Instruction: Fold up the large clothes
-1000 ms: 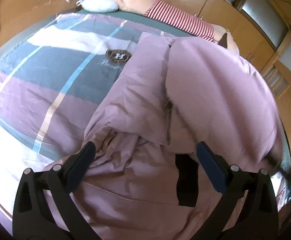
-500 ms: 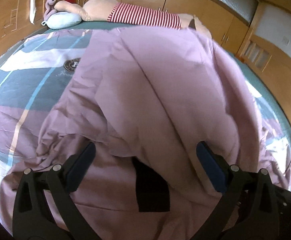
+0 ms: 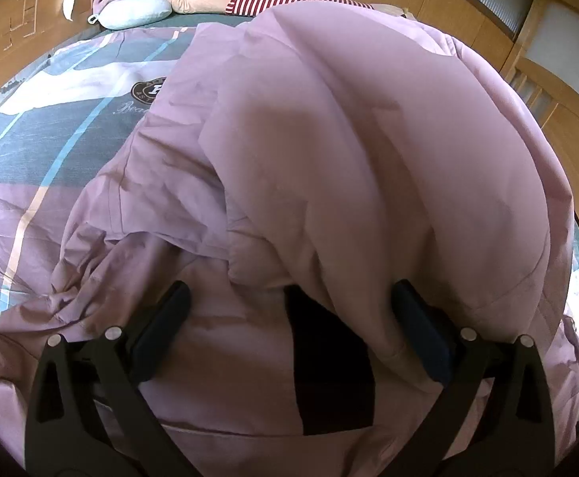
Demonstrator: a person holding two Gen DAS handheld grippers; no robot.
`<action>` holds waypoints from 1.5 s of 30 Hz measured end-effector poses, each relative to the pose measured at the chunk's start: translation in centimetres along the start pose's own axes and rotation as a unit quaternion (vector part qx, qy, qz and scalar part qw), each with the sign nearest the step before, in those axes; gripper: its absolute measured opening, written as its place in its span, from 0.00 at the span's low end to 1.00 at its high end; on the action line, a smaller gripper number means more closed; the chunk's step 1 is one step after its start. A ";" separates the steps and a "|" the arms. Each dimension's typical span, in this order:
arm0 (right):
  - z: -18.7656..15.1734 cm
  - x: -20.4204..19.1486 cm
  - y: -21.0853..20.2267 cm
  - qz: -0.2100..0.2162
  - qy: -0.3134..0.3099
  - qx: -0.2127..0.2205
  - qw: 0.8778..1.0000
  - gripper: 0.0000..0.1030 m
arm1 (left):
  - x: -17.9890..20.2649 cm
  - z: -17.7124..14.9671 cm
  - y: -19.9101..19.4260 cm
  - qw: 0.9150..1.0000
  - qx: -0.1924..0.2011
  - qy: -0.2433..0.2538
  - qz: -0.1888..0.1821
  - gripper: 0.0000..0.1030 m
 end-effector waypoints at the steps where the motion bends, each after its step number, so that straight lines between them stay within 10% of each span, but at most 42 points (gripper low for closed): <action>1: 0.5 -0.4 1.0 -0.006 -0.011 -0.003 1.000 0.48 | -0.3 0.0 -0.1 1.000 -0.001 0.001 0.000 0.98; 8: -4.7 0.3 7.7 -0.053 -0.051 -0.084 0.994 0.48 | -0.8 0.5 -0.6 1.000 -0.009 0.000 0.004 0.98; 14: -5.6 0.4 8.3 -0.056 -0.053 -0.082 0.994 0.48 | -0.5 3.5 -4.6 0.994 0.110 -0.003 0.005 0.98; 20: -5.7 0.2 7.9 -0.057 -0.057 -0.075 0.994 0.50 | 0.3 0.5 0.6 0.999 -0.003 0.036 0.009 0.98; 26: -4.5 0.9 5.9 -0.051 -0.035 -0.056 0.997 0.66 | -0.1 0.7 0.8 1.000 -0.012 0.023 -0.003 0.98; 31: 0.1 2.0 2.2 -0.073 0.000 0.054 0.996 0.80 | 0.1 0.3 0.5 1.000 -0.010 0.021 -0.002 0.98; 35: 2.7 1.0 4.8 -0.047 -0.017 0.038 0.998 0.67 | 0.0 0.0 0.5 1.000 -0.008 0.021 0.000 0.98; 41: -0.6 1.6 12.9 -0.073 -0.047 -0.077 0.993 0.68 | -0.2 0.0 0.5 1.000 -0.008 0.019 -0.001 0.98; 45: -1.6 2.2 13.8 -0.067 -0.042 -0.078 0.994 0.72 | -0.3 0.1 0.4 1.000 -0.004 0.019 0.005 0.98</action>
Point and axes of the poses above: each gripper's, at about its wrist camera, not at the fingertips, and y roughly the way its jaws point, x to its right, z to its top, the point moved 10 cm from there along y, roughly the way its jaws point, and after that the axes turned 11 degrees about -y, right-handed, at the moved point
